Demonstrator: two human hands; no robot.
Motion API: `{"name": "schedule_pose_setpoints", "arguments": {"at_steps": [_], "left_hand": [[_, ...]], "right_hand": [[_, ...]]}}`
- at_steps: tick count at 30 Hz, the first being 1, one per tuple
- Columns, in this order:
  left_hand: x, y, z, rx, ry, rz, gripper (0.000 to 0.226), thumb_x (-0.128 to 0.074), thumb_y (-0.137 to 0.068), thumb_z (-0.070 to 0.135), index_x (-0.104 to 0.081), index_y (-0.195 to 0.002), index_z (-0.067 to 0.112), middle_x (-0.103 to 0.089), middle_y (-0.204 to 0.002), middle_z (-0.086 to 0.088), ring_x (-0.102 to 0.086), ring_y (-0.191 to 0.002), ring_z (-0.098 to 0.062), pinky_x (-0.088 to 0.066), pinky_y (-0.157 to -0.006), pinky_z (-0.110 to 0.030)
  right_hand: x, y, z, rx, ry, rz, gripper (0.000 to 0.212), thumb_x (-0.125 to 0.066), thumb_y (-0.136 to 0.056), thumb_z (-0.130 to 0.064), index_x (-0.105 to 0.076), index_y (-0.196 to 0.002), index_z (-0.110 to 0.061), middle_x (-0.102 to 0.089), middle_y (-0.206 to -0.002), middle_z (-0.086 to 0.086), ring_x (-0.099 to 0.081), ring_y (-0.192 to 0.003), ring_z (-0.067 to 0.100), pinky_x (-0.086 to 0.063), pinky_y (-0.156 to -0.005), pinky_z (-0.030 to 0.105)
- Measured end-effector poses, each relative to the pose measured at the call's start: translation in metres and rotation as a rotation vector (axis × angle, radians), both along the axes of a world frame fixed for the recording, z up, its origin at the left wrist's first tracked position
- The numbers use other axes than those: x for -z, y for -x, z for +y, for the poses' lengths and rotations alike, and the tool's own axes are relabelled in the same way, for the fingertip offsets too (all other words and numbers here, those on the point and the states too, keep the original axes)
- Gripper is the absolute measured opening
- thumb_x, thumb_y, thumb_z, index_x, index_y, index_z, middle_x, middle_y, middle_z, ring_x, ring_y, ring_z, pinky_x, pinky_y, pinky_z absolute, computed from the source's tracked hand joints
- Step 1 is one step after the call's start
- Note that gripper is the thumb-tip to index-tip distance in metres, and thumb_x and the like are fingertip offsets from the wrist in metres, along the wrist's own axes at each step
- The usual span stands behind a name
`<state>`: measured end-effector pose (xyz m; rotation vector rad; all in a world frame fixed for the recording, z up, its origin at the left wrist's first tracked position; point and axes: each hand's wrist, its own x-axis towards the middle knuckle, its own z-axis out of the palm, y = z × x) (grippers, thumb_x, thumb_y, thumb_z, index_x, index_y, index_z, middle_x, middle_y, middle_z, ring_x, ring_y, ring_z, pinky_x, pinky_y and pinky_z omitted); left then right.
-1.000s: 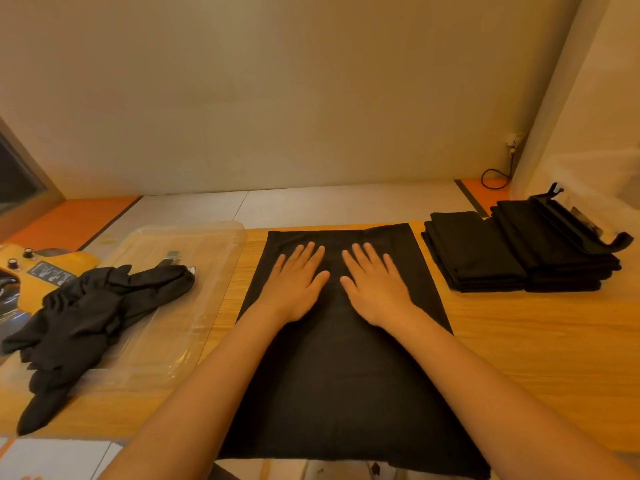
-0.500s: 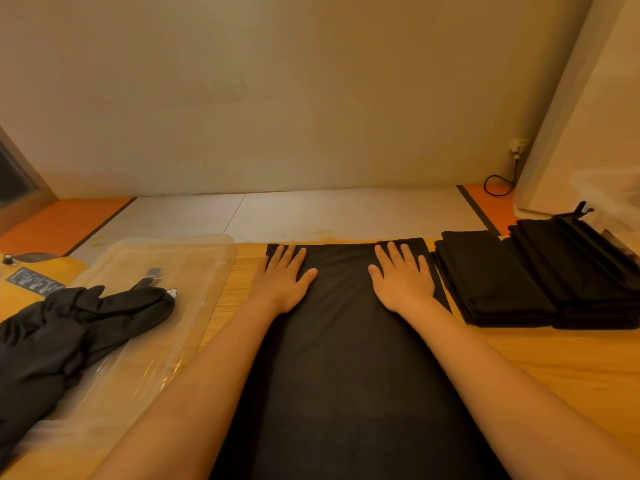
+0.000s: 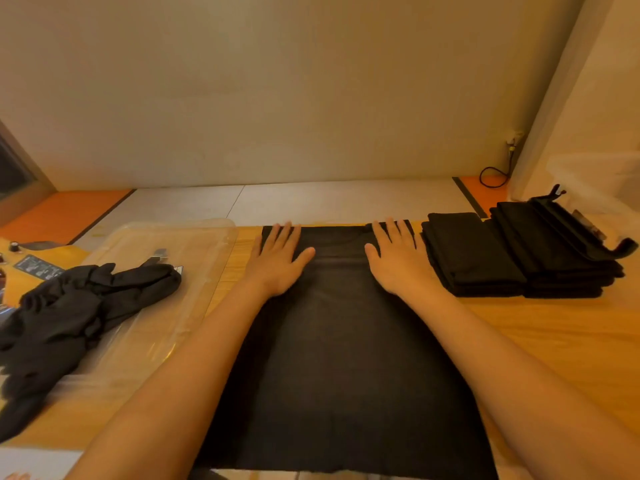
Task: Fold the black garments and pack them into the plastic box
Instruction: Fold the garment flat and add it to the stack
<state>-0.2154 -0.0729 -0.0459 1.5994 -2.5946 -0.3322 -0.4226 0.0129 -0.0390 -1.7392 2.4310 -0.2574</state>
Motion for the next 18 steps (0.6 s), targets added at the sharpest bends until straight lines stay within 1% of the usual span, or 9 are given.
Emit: {"name": "schedule_pose_setpoints", "arguments": {"at_steps": [4,6,8,10,11,13,14,16,18], "left_hand": [[-0.009,-0.031,0.099,0.179,-0.045,0.074,0.063,-0.023,-0.098,0.055,0.007,-0.151,0.036,0.013,-0.157,0.016,0.017,-0.143,-0.003,0.008,-0.120,-0.034],[-0.008,-0.060,0.146,0.182,-0.031,0.183,0.062,-0.025,-0.096,0.057,0.005,-0.149,0.042,0.014,-0.155,0.024,0.019,-0.141,0.006,0.008,-0.119,-0.029],[-0.005,-0.089,0.183,0.146,0.001,0.264,0.061,-0.021,-0.093,0.065,0.000,-0.147,0.048,0.012,-0.152,0.030,0.016,-0.139,0.012,0.007,-0.117,-0.024],[0.008,-0.107,0.204,0.097,0.048,0.250,0.065,-0.010,-0.086,0.070,-0.003,-0.146,0.047,0.007,-0.153,0.028,0.013,-0.139,0.013,0.007,-0.115,-0.021],[0.016,-0.112,0.209,0.068,0.065,0.219,0.068,-0.005,-0.084,0.070,-0.003,-0.147,0.045,0.004,-0.155,0.025,0.012,-0.140,0.011,0.008,-0.115,-0.020],[0.030,-0.118,0.209,0.029,0.128,0.115,0.071,0.004,-0.082,0.068,0.000,-0.148,0.040,0.003,-0.157,0.018,0.014,-0.141,0.006,0.012,-0.114,-0.019],[0.034,-0.120,0.209,0.028,0.164,0.080,0.071,0.007,-0.082,0.067,0.000,-0.148,0.039,0.003,-0.158,0.016,0.014,-0.141,0.004,0.013,-0.113,-0.019],[0.037,-0.124,0.210,0.036,0.173,0.091,0.071,0.006,-0.084,0.068,-0.001,-0.148,0.039,0.001,-0.159,0.014,0.014,-0.142,0.003,0.012,-0.115,-0.020],[0.035,-0.128,0.216,0.072,0.135,0.175,0.073,-0.010,-0.085,0.075,-0.003,-0.149,0.041,0.003,-0.159,0.017,0.012,-0.143,0.004,0.007,-0.117,-0.023]], "right_hand": [[-0.007,-0.041,0.085,-0.101,0.019,0.007,0.056,-0.018,-0.102,-0.047,-0.007,-0.153,-0.027,0.006,-0.161,-0.003,0.014,-0.147,0.016,0.004,-0.120,0.040],[-0.005,-0.055,0.133,-0.137,0.036,-0.022,0.055,-0.019,-0.102,-0.048,-0.005,-0.152,-0.031,0.006,-0.161,-0.006,0.015,-0.146,0.013,0.006,-0.118,0.038],[-0.001,-0.065,0.174,-0.164,0.030,-0.031,0.054,-0.014,-0.101,-0.049,-0.002,-0.152,-0.034,0.008,-0.160,-0.010,0.017,-0.145,0.010,0.008,-0.117,0.034],[0.010,-0.071,0.200,-0.186,0.011,0.020,0.058,0.001,-0.096,-0.052,0.001,-0.151,-0.034,0.009,-0.160,-0.011,0.018,-0.143,0.008,0.009,-0.115,0.032],[0.015,-0.072,0.206,-0.194,-0.003,0.038,0.058,0.003,-0.096,-0.052,0.003,-0.151,-0.033,0.009,-0.160,-0.011,0.018,-0.144,0.009,0.009,-0.114,0.032],[0.024,-0.073,0.207,-0.197,-0.031,0.045,0.056,-0.001,-0.099,-0.050,0.004,-0.151,-0.032,0.008,-0.160,-0.009,0.016,-0.145,0.010,0.009,-0.114,0.032],[0.028,-0.072,0.206,-0.196,-0.026,0.058,0.059,0.004,-0.096,-0.052,0.004,-0.151,-0.032,0.007,-0.161,-0.009,0.014,-0.145,0.010,0.009,-0.114,0.033],[0.029,-0.072,0.209,-0.214,0.004,0.075,0.074,0.016,-0.082,-0.056,0.005,-0.151,-0.032,0.006,-0.161,-0.009,0.012,-0.146,0.010,0.009,-0.114,0.033],[0.029,-0.069,0.218,-0.221,0.038,0.042,0.080,0.013,-0.078,-0.064,0.004,-0.150,-0.032,0.007,-0.159,-0.010,0.011,-0.146,0.010,0.007,-0.115,0.034]]}}
